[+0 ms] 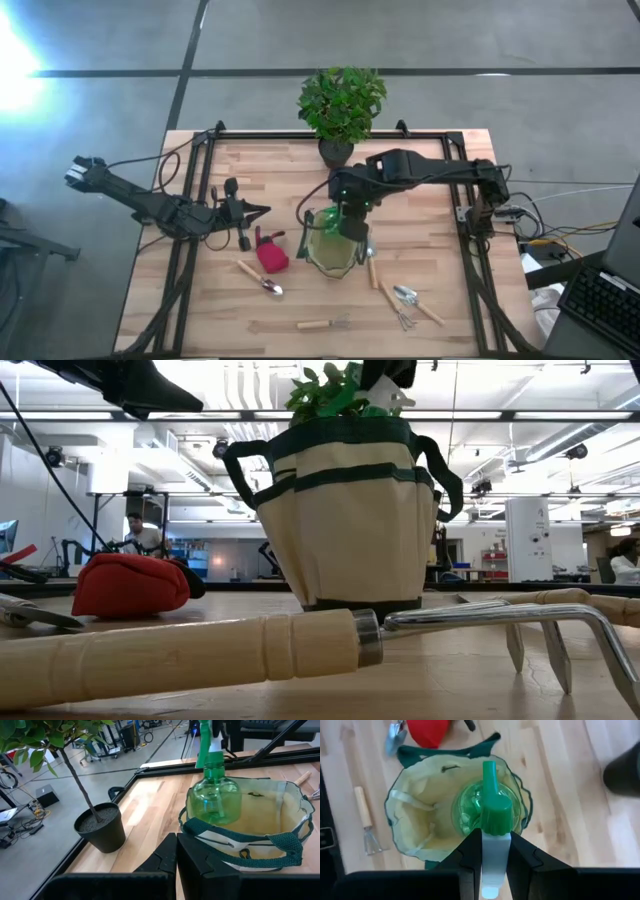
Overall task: Pick & Place Garden tools in Gardening bag
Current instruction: Put the green spray bottle into the gardening bag
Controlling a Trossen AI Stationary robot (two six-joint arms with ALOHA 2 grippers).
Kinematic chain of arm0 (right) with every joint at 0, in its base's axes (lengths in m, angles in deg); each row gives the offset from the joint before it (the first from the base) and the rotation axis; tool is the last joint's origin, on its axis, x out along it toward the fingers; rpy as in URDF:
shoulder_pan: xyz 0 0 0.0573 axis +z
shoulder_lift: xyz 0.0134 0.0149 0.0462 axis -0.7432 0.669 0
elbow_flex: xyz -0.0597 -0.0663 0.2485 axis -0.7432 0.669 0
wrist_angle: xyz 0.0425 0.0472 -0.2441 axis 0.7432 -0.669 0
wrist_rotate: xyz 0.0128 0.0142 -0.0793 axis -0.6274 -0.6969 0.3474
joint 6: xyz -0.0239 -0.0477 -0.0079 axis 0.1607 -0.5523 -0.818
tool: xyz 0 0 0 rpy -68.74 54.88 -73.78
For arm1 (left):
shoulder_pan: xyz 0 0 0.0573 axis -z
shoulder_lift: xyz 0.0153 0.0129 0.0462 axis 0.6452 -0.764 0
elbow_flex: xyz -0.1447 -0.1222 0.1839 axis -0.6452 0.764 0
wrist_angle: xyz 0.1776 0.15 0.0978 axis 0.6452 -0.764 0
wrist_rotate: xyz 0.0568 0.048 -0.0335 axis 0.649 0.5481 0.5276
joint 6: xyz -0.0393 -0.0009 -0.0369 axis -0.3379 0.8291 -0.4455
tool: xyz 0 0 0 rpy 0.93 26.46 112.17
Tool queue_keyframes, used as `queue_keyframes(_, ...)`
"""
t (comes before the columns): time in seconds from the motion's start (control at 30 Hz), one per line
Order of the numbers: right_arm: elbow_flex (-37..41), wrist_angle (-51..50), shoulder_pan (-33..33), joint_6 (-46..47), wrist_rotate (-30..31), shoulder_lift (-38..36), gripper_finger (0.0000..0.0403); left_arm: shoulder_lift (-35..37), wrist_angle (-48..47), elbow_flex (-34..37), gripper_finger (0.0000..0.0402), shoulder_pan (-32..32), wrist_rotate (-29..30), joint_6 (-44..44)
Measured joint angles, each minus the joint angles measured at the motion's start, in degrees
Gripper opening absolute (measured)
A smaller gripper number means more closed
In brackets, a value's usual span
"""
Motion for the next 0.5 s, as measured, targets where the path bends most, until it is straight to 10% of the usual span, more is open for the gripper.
queue_keyframes(0.5,5.46,2.04,-2.76,4.88,-4.99,0.02,0.0054,0.0,-0.02,0.0,0.0014,-0.02,0.0,-0.23)
